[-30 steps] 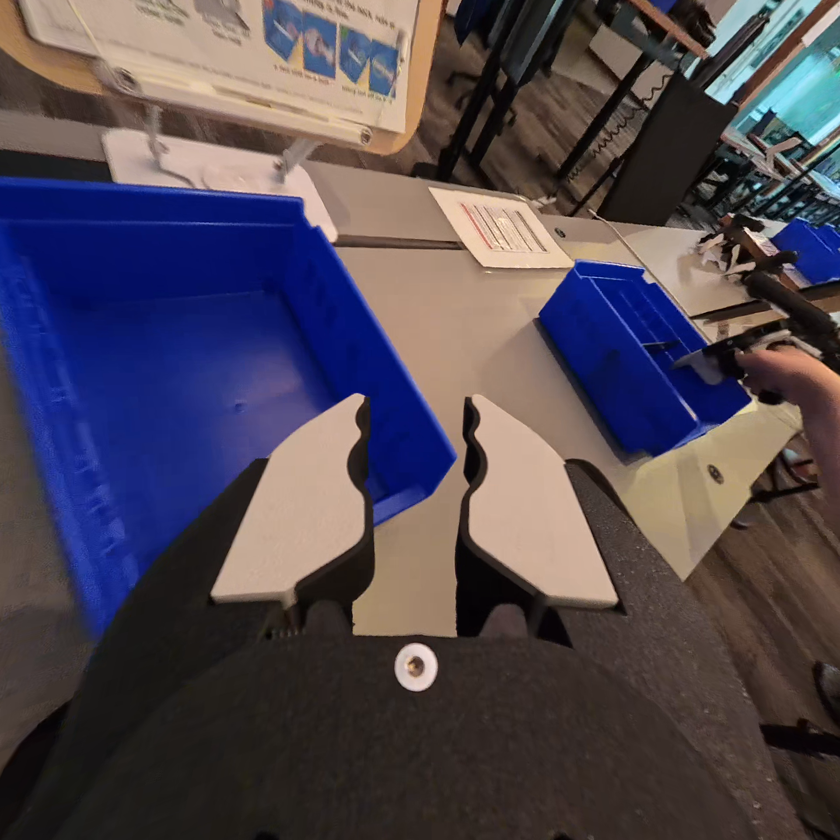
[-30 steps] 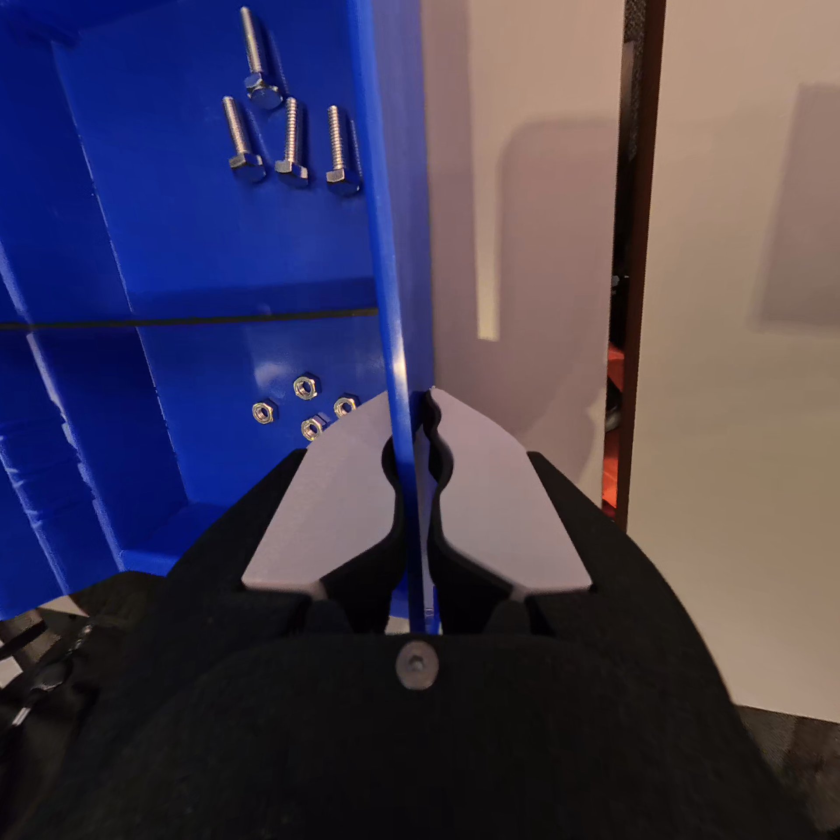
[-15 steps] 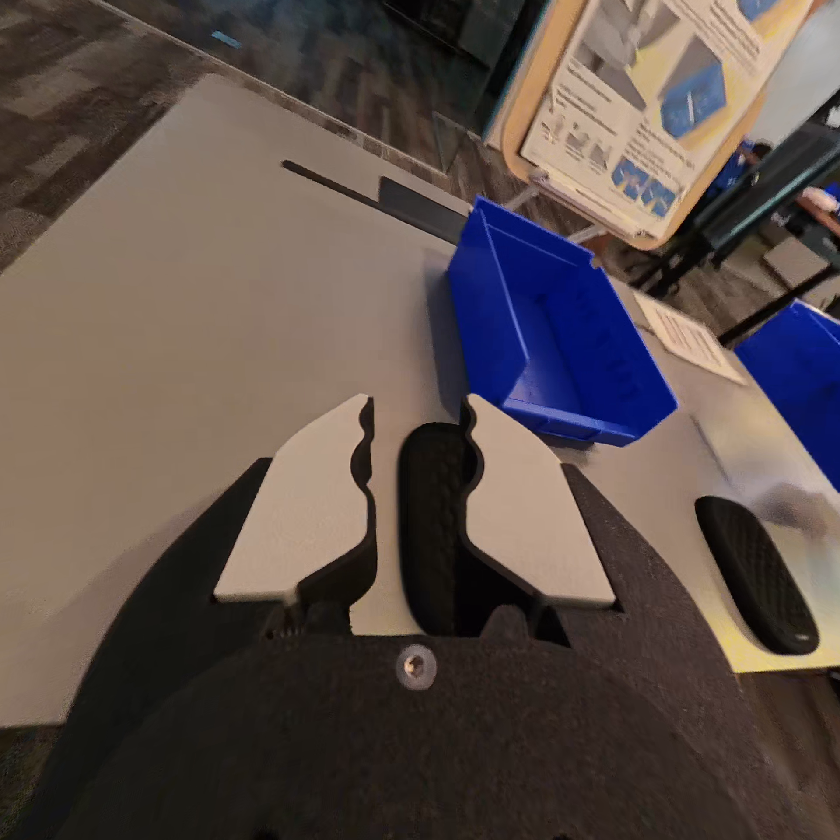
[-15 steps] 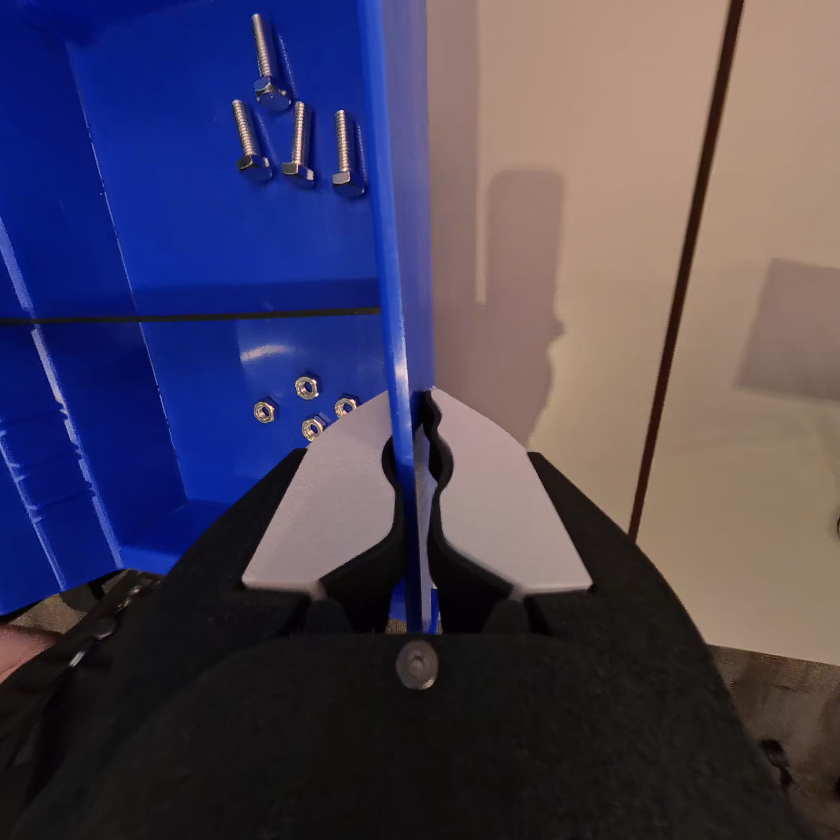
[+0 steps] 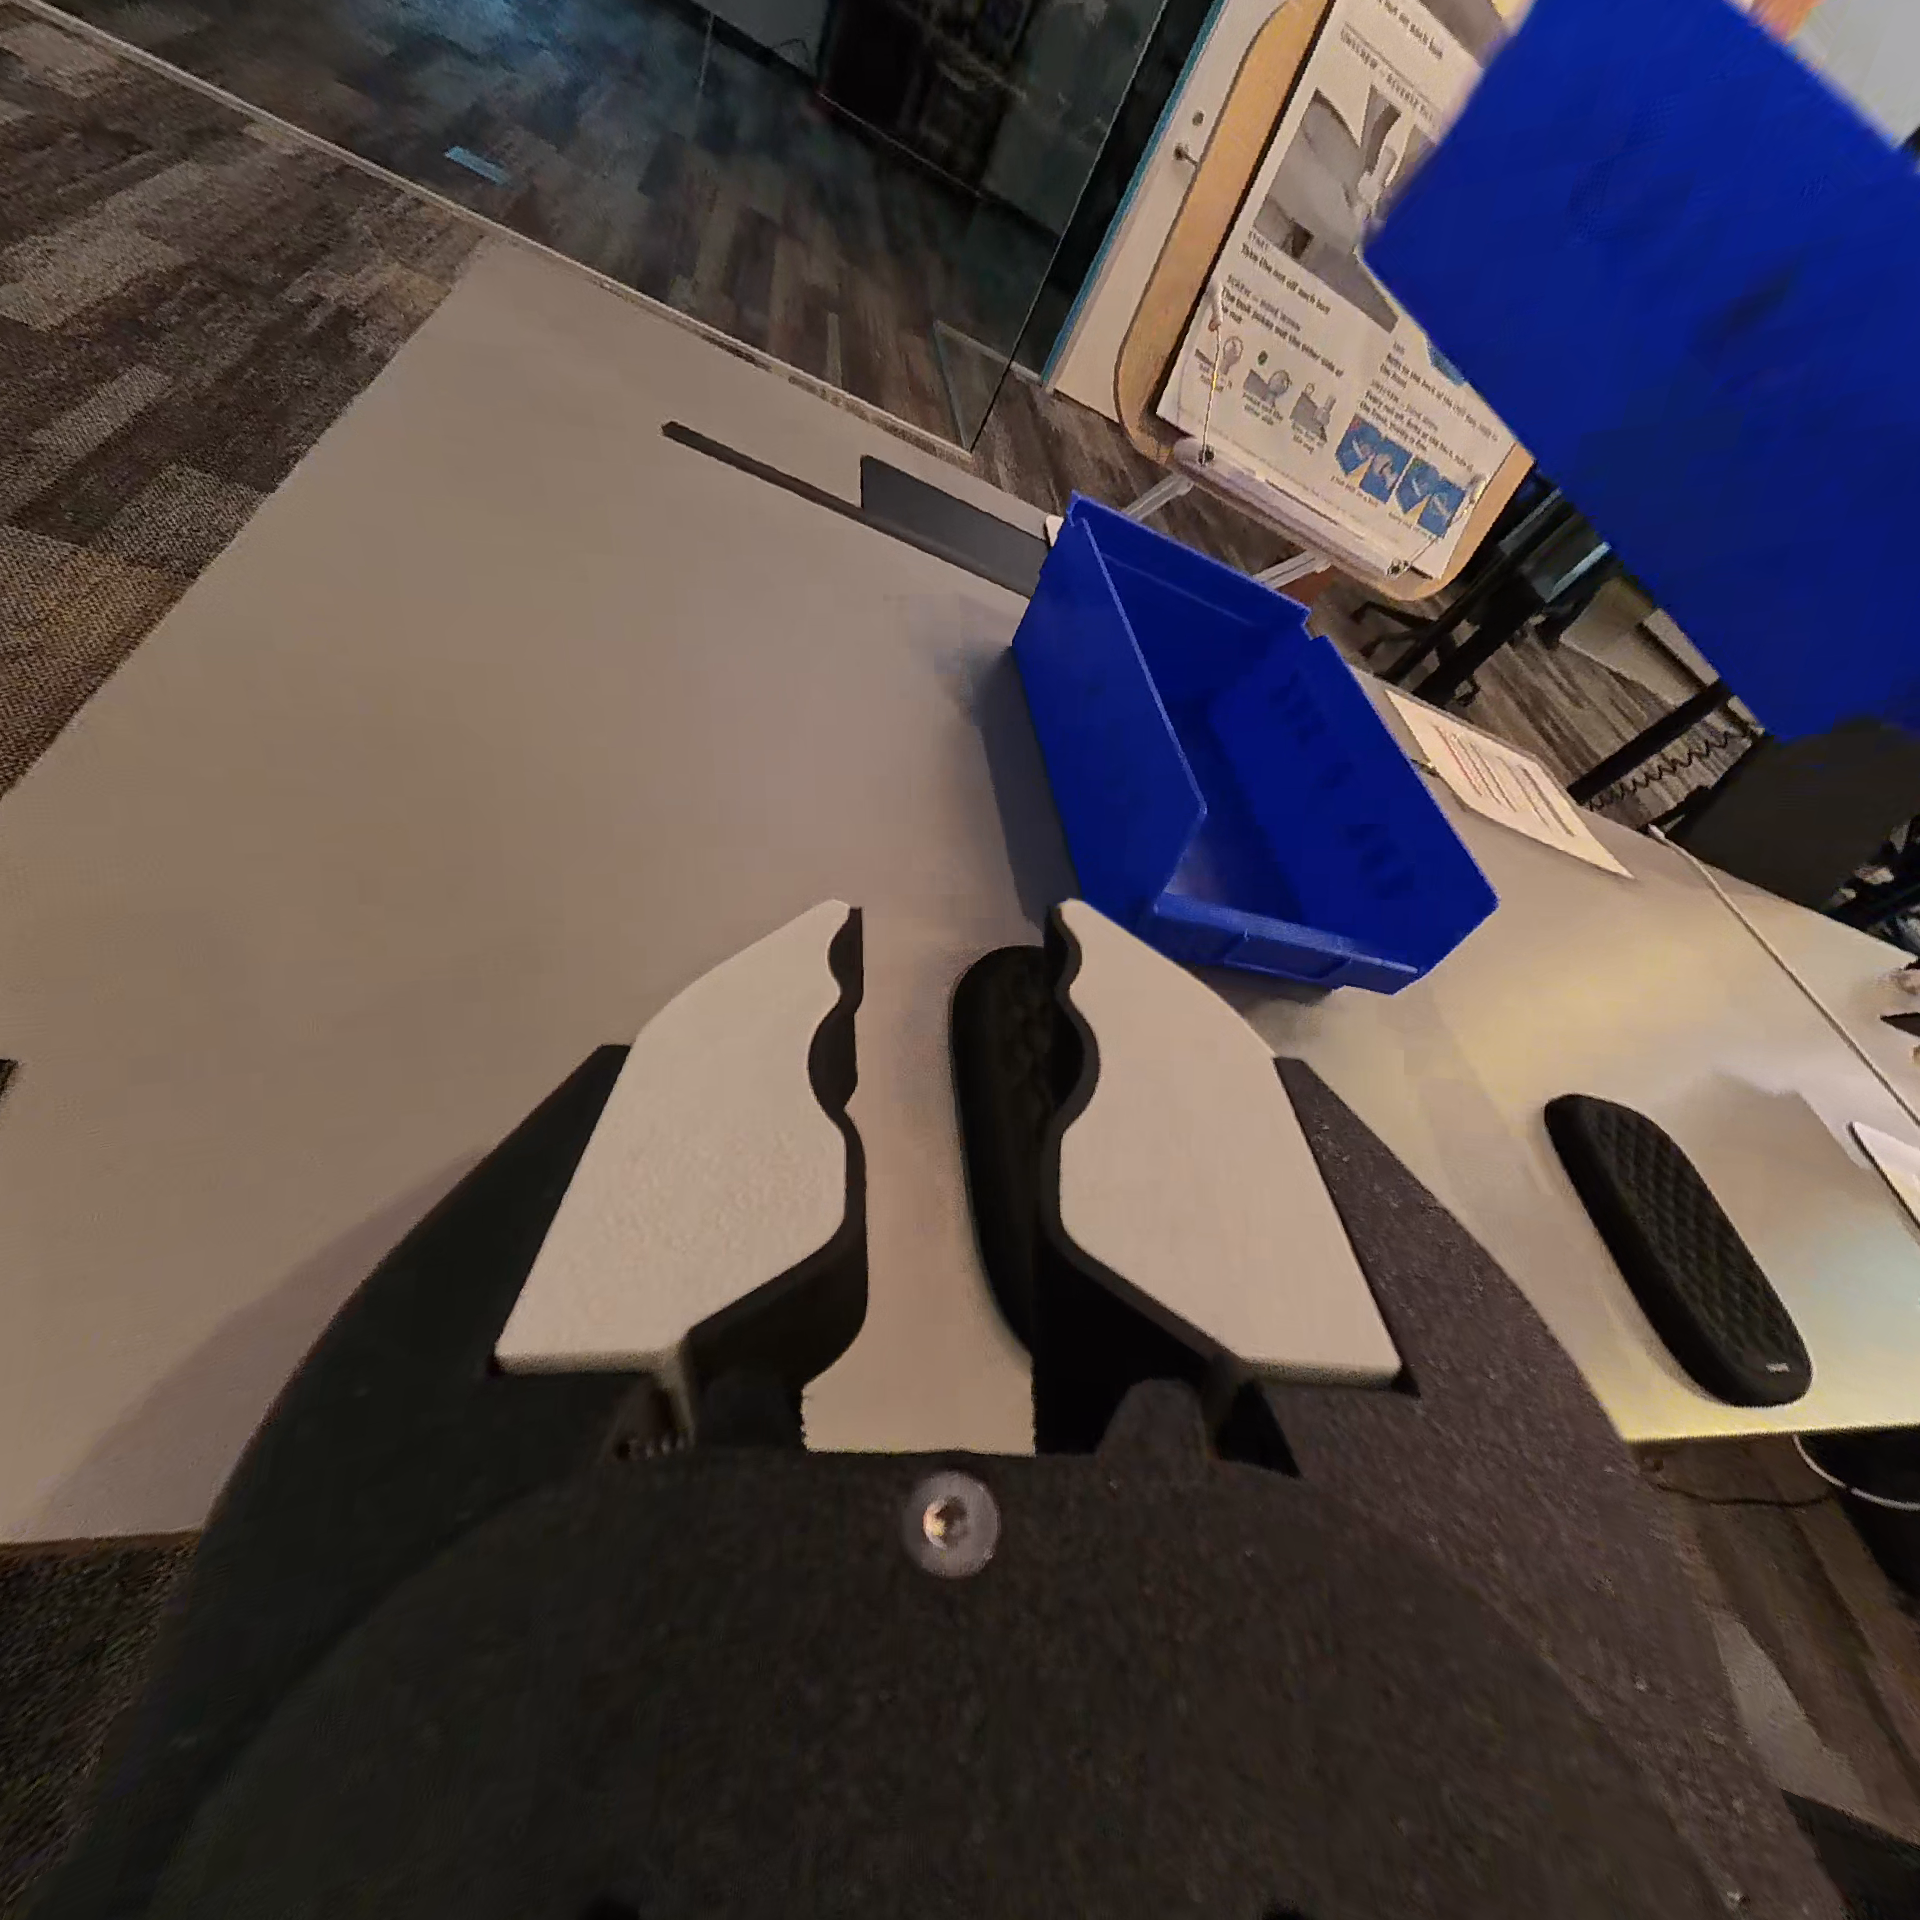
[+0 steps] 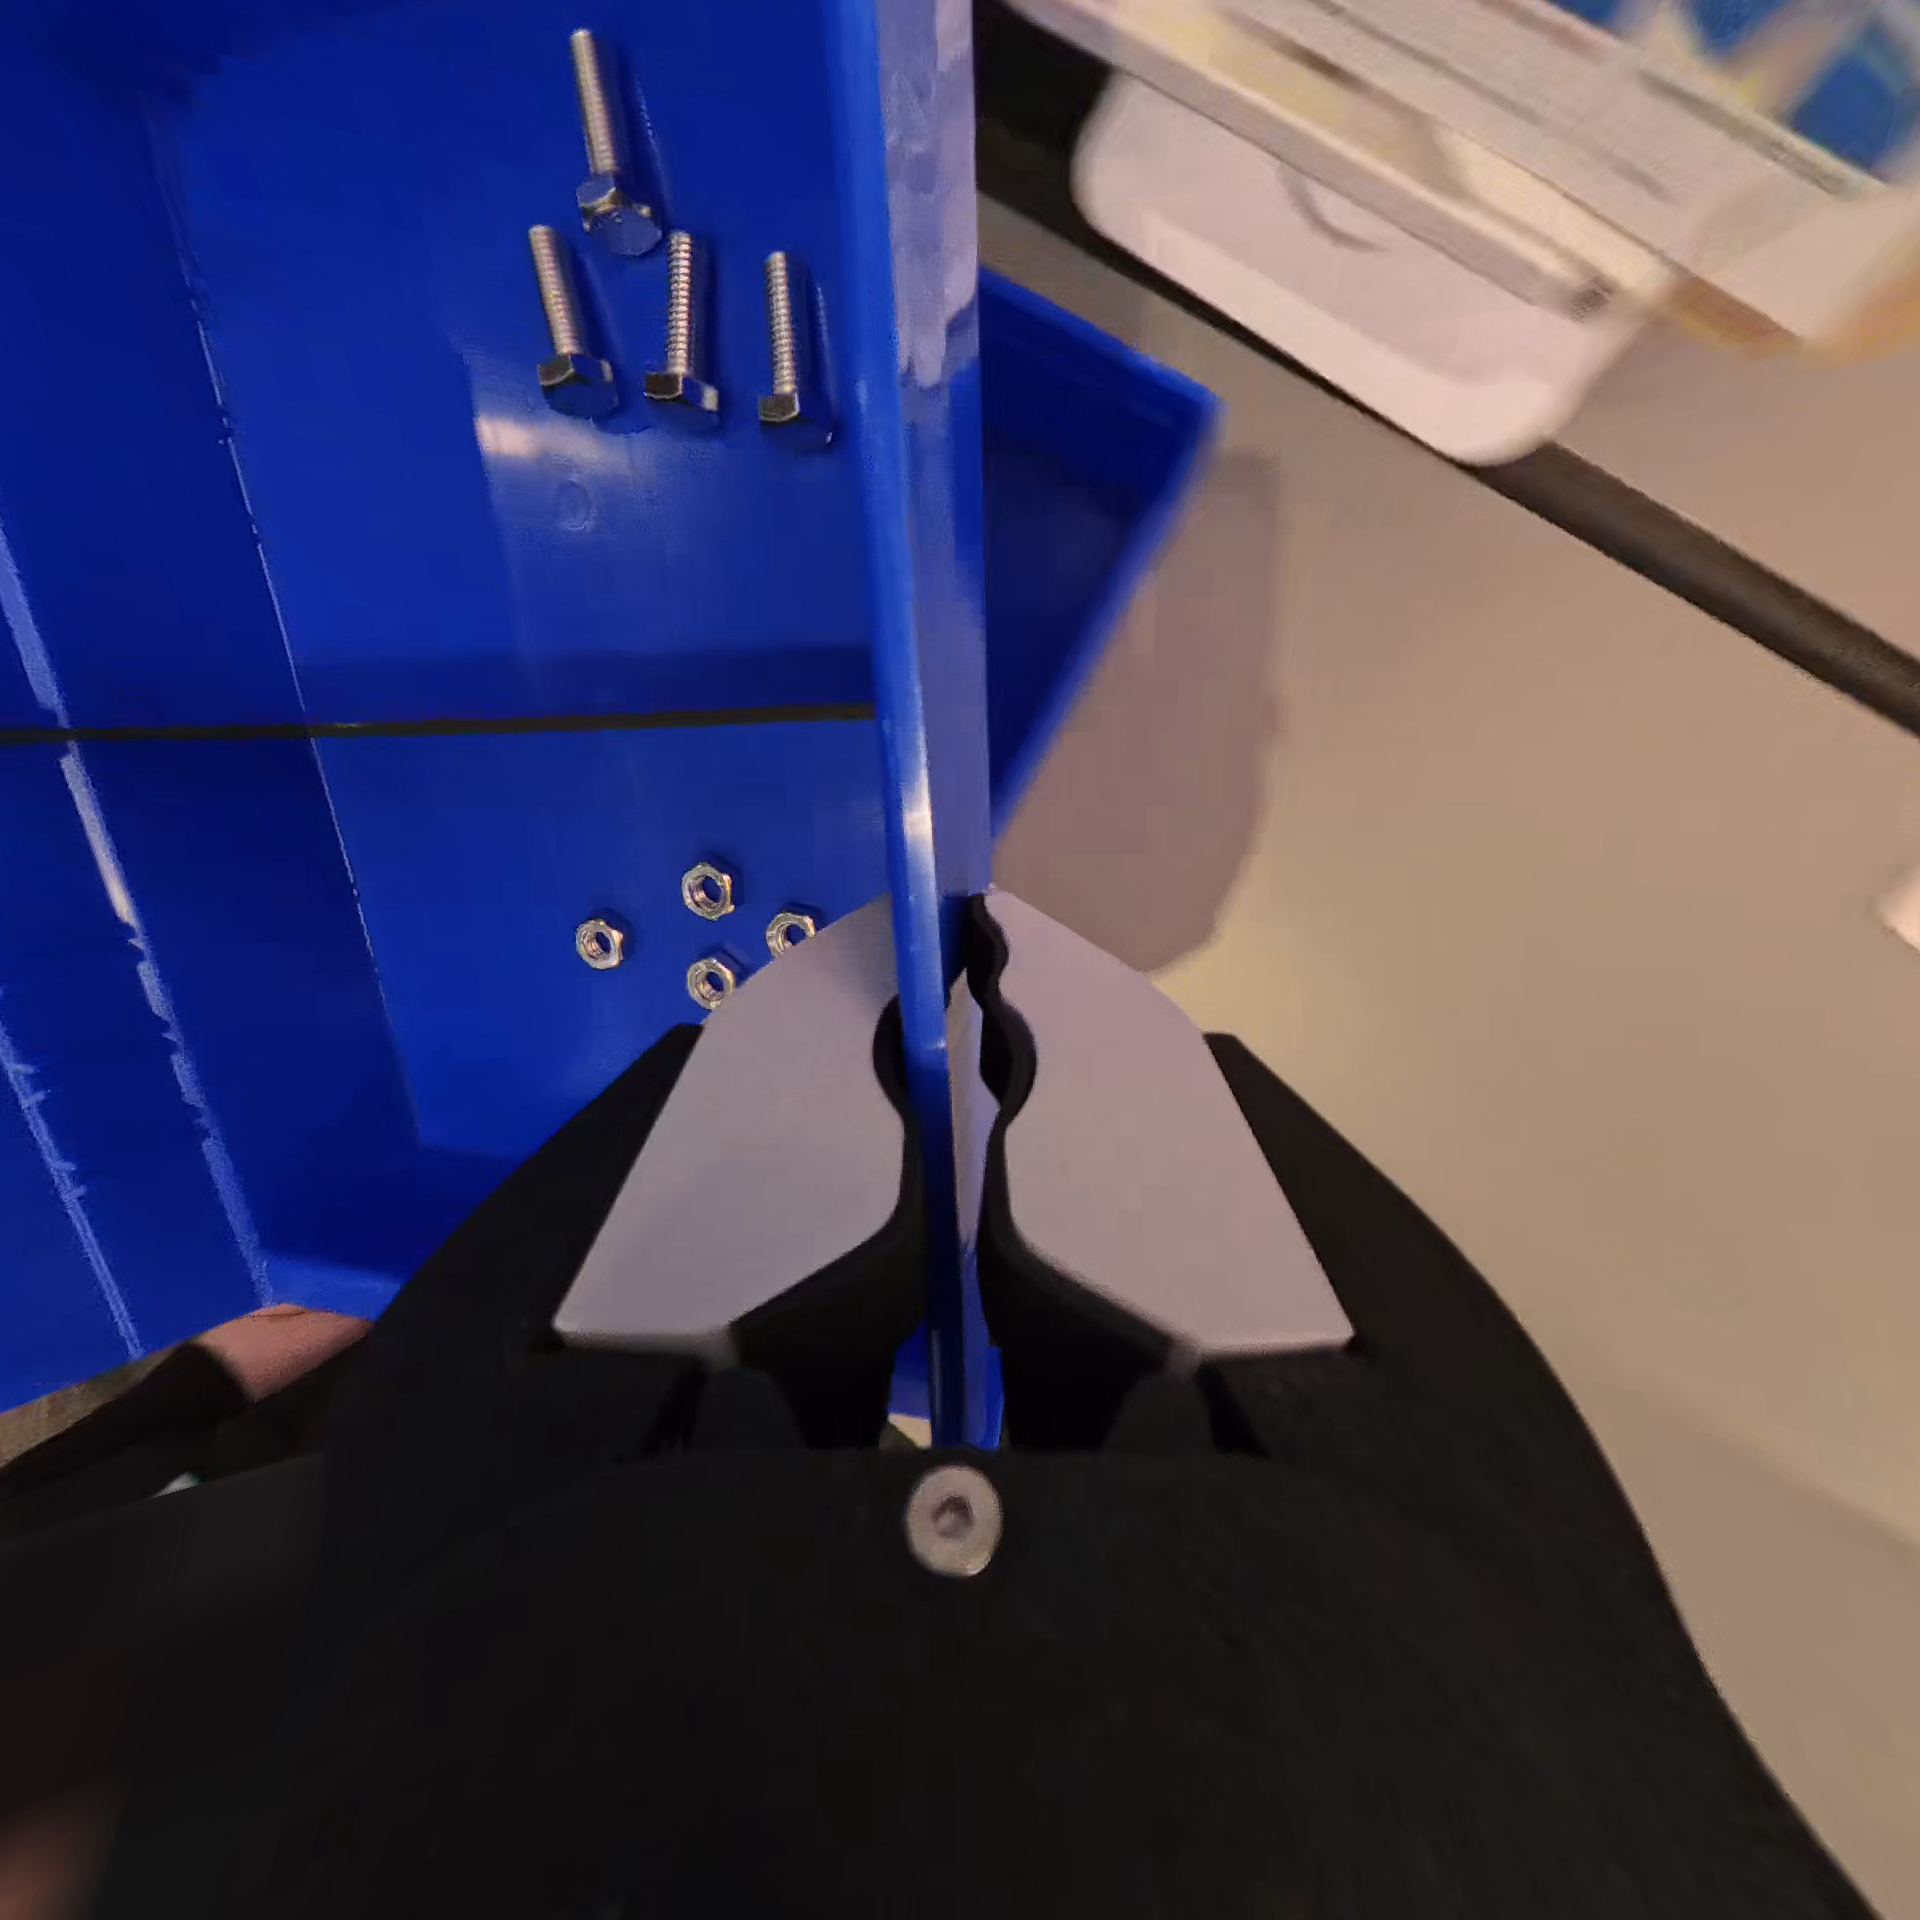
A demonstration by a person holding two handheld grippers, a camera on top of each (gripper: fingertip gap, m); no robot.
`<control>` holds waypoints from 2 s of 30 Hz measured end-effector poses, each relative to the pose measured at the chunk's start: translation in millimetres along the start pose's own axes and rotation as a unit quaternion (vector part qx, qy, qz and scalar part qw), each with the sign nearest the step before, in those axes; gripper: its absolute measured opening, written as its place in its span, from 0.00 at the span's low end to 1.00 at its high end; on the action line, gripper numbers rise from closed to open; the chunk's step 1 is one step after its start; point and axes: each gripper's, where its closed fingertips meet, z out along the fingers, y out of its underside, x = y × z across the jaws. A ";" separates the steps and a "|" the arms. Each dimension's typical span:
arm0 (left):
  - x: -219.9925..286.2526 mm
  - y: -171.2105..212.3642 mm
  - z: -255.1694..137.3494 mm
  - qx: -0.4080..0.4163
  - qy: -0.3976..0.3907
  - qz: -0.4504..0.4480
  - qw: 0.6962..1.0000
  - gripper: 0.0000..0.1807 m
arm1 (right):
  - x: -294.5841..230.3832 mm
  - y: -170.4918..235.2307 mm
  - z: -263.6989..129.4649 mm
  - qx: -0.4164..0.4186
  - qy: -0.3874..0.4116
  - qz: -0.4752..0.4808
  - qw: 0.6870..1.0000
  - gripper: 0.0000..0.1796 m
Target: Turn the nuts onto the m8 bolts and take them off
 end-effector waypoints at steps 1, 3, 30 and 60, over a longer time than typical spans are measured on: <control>0.1 -0.7 -2.2 -0.002 -0.001 0.006 1.000 0.18 | -26.0 -14.6 16.0 -0.003 -0.013 -0.016 1.000 0.03; 1.2 -3.7 -7.5 -0.002 0.000 0.018 1.000 0.18 | -74.8 -37.6 49.2 -0.015 -0.038 -0.042 0.998 0.03; -68.3 1.0 -11.0 0.050 -0.082 -0.007 0.995 0.26 | -255.2 -42.7 362.2 -0.110 -0.034 -0.107 0.988 0.03; -179.3 15.6 77.9 -0.124 -0.177 0.114 0.970 0.08 | -186.6 0.8 136.0 0.184 -0.090 -0.277 0.939 0.07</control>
